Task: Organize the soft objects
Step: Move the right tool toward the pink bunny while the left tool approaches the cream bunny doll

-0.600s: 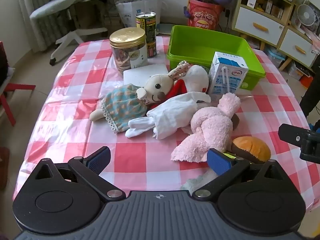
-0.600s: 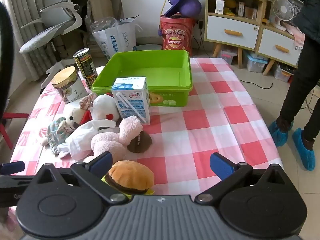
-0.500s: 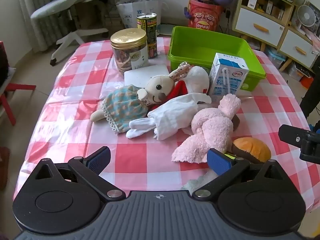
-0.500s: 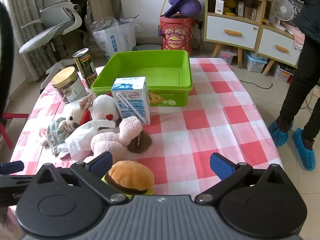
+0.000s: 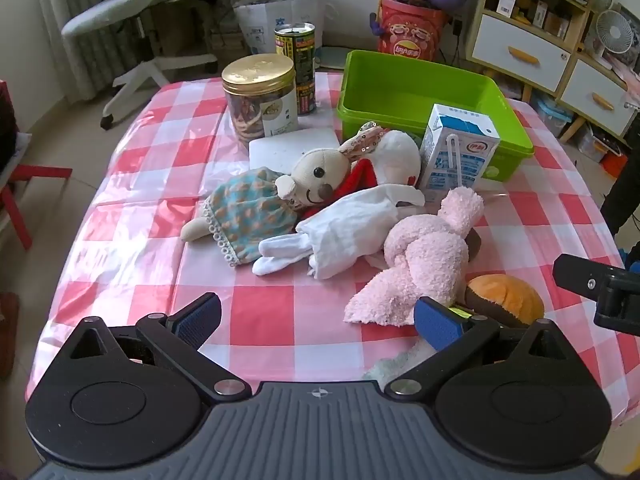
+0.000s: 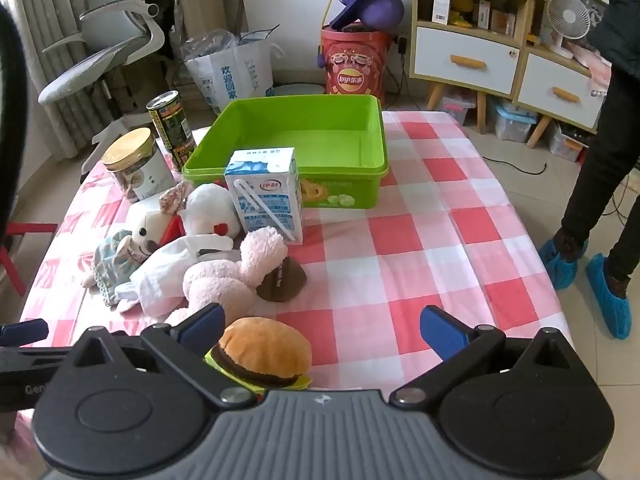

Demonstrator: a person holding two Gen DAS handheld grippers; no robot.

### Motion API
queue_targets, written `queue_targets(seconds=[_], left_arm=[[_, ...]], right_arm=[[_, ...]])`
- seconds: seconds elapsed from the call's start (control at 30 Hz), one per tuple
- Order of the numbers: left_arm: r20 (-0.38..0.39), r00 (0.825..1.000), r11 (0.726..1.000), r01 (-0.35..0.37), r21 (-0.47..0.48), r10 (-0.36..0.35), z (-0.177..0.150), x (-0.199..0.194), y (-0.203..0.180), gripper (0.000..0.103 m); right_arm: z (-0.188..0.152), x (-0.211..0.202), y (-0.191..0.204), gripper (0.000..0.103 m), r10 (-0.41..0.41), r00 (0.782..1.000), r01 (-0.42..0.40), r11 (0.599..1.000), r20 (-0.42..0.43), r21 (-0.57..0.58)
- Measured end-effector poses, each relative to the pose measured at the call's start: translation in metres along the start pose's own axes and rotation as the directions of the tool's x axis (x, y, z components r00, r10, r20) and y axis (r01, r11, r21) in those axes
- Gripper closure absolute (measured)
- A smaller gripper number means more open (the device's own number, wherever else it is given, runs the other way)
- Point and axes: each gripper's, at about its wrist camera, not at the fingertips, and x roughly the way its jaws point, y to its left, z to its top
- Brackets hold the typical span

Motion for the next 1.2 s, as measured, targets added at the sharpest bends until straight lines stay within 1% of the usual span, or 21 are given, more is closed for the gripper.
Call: queue_targets(seconds=[0.57,0.7,0.8,0.87,0.97,1.07,1.13,1.2], left_arm=[[-0.005,1.0,1.0,-0.009,-0.018,0.009,0.003,0.007,0.008,0.005],[0.016,1.0,1.0,-0.008,-0.028,0.009,0.004,0.015,0.02,0.005],[0.041,0.999,0.999,0.008,-0.033,-0.007,0.006,0.024,0.032,0.005],[0.05,0.998,0.999,0.029,-0.026,-0.027,0.008,0.032,0.04,0.005],[0.042,0.998,0.998,0.058,-0.023,-0.057,0.013,0.051,0.052,0.005],[0.026,0.996,0.994,0.087,-0.059,-0.086,0.022,0.067,0.064,0.006],[0.049,0.992,0.989,0.117,-0.09,-0.113,0.028,0.073,0.07,0.008],[0.086,0.985,0.982,0.158,-0.098,-0.15,0.032,0.075,0.073,0.01]], right_arm=[[-0.001,0.012,0.006,0.018,0.02,0.999,-0.02,1.0,-0.045,0.009],[0.001,0.016,0.005,0.018,0.026,0.999,-0.025,1.0,-0.046,0.011],[0.003,0.023,0.002,0.018,0.04,0.998,-0.039,0.999,-0.038,0.019],[0.005,0.03,0.0,0.018,0.065,0.997,-0.063,0.997,-0.048,0.035],[0.009,0.045,-0.003,0.018,0.143,0.987,-0.138,0.987,-0.072,0.081],[0.013,0.057,0.0,0.018,0.198,0.976,-0.189,0.977,-0.091,0.102],[0.015,0.062,0.004,0.019,0.233,0.968,-0.222,0.968,-0.095,0.112],[0.017,0.067,0.009,0.026,0.27,0.958,-0.257,0.958,-0.094,0.128]])
